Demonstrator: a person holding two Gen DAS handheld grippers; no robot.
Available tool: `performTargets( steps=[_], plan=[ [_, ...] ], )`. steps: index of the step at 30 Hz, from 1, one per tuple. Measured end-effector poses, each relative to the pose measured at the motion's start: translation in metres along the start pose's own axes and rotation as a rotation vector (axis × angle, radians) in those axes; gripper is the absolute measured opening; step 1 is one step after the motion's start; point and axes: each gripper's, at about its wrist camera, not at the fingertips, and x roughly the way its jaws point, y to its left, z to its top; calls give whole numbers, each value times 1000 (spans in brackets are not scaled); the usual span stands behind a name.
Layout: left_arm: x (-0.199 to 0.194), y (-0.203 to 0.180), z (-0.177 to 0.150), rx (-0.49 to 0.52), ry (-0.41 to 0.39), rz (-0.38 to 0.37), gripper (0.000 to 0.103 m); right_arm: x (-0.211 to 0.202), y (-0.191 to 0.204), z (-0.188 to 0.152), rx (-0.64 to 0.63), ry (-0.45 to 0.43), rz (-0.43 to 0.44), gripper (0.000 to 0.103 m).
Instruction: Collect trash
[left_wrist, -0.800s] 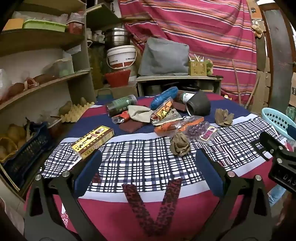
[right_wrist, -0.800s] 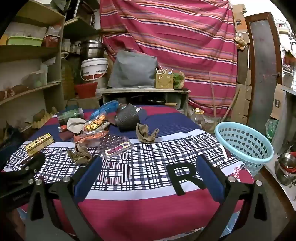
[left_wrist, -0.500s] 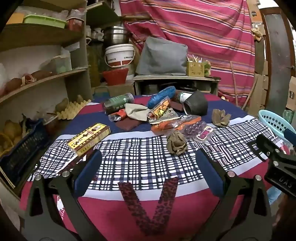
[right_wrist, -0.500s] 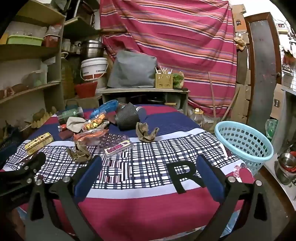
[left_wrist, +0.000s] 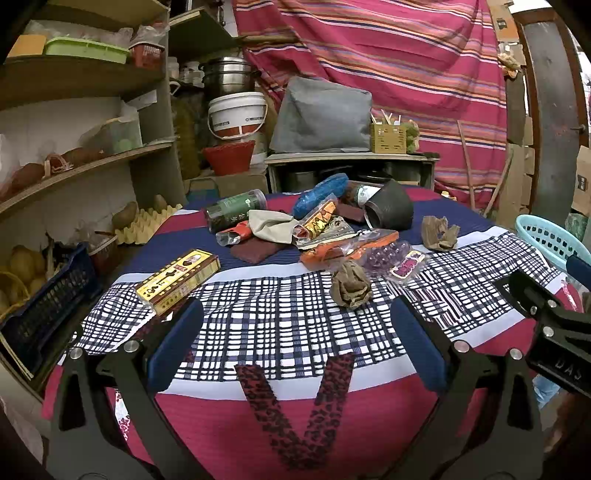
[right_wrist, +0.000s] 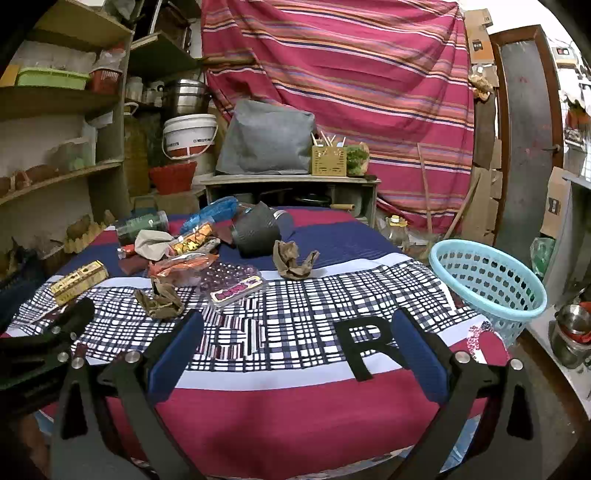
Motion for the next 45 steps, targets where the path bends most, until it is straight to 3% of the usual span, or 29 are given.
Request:
performTargets(
  steps=[45],
  plan=[
    [-2,-2,-2,10,-7,-2,98,-4,-5,0,11,-20,-10,99]
  ],
)
